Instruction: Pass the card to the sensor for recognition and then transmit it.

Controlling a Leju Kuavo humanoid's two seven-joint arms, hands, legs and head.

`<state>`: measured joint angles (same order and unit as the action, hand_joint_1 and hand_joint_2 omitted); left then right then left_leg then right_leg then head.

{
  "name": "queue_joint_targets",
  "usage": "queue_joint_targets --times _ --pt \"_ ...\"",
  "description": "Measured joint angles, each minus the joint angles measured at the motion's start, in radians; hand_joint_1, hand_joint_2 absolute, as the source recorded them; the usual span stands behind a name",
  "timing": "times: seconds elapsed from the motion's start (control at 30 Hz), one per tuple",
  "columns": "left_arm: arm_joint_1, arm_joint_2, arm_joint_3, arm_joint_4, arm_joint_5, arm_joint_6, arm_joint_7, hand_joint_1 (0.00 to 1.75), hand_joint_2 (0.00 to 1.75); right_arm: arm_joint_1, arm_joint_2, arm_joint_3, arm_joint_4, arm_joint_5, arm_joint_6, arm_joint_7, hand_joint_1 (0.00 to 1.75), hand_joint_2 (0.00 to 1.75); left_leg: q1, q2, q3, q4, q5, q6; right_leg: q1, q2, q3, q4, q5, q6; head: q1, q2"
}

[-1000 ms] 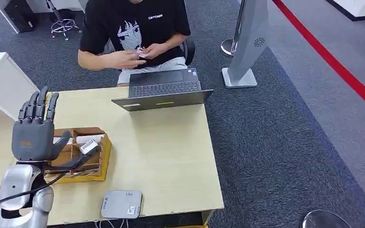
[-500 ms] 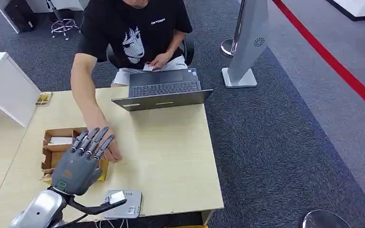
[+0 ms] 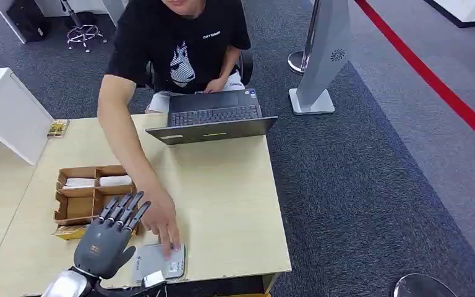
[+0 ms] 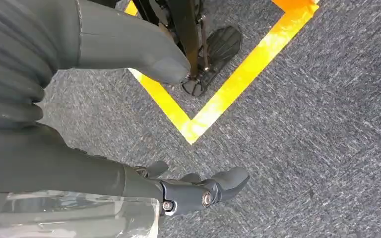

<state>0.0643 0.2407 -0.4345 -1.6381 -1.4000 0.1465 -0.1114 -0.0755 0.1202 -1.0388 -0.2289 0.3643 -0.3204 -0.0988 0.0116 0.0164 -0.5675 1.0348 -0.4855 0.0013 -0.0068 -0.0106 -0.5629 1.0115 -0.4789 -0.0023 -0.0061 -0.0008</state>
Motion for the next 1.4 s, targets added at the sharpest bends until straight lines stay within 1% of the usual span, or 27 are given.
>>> queue_joint_targets --times 0.17,0.83,1.1,1.4 --pt "0.006 -0.004 0.005 0.013 0.000 0.002 -0.010 0.00 1.75 0.000 0.000 0.000 0.000 0.004 0.000 0.000 0.00 1.75 0.000 0.000 0.000 0.000 0.000 0.000 0.000 0.000 0.000 0.000 0.000 0.000 0.000 0.000" --pt "0.008 -0.012 0.021 0.016 0.000 0.004 -0.012 0.00 1.75 -0.001 0.000 0.000 0.000 0.007 0.008 -0.002 0.00 1.75 0.000 0.000 0.000 0.000 0.000 0.000 0.000 0.000 0.000 0.000 0.000 0.000 0.000 0.000" --pt "0.016 -0.012 0.066 0.016 0.000 0.010 -0.012 0.00 1.75 -0.001 0.000 0.000 0.000 0.012 0.013 -0.003 0.00 1.75 0.000 0.000 0.000 0.000 0.000 0.000 0.000 0.000 0.000 0.000 0.000 0.000 0.000 0.000" --pt "0.030 -0.014 0.148 0.016 -0.006 0.014 -0.009 0.00 1.75 -0.001 0.000 -0.003 0.000 0.024 0.013 -0.003 0.00 1.75 0.000 0.000 0.000 0.000 0.000 0.000 0.000 0.000 0.000 0.000 0.000 0.000 0.000 0.000"
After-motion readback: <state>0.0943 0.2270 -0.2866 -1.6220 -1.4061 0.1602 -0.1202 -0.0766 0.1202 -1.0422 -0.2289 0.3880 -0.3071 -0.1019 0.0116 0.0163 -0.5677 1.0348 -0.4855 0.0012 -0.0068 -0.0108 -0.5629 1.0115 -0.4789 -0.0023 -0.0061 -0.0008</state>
